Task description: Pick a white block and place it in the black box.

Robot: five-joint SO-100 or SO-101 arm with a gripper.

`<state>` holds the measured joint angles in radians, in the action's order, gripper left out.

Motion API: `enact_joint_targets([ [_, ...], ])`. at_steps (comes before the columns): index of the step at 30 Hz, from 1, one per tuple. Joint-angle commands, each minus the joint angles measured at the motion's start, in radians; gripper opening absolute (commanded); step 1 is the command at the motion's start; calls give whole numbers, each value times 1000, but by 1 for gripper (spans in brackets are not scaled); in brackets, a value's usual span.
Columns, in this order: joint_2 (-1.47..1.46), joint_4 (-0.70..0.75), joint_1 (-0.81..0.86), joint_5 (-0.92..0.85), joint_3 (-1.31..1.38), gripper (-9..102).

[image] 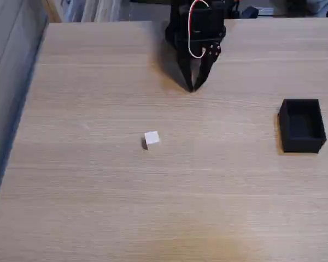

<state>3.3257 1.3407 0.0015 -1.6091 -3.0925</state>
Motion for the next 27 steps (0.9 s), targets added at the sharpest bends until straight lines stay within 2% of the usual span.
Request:
enact_joint_targets([
  [1, 6, 8, 34, 5, -14, 0],
  [27, 6, 8, 21, 2, -12, 0],
])
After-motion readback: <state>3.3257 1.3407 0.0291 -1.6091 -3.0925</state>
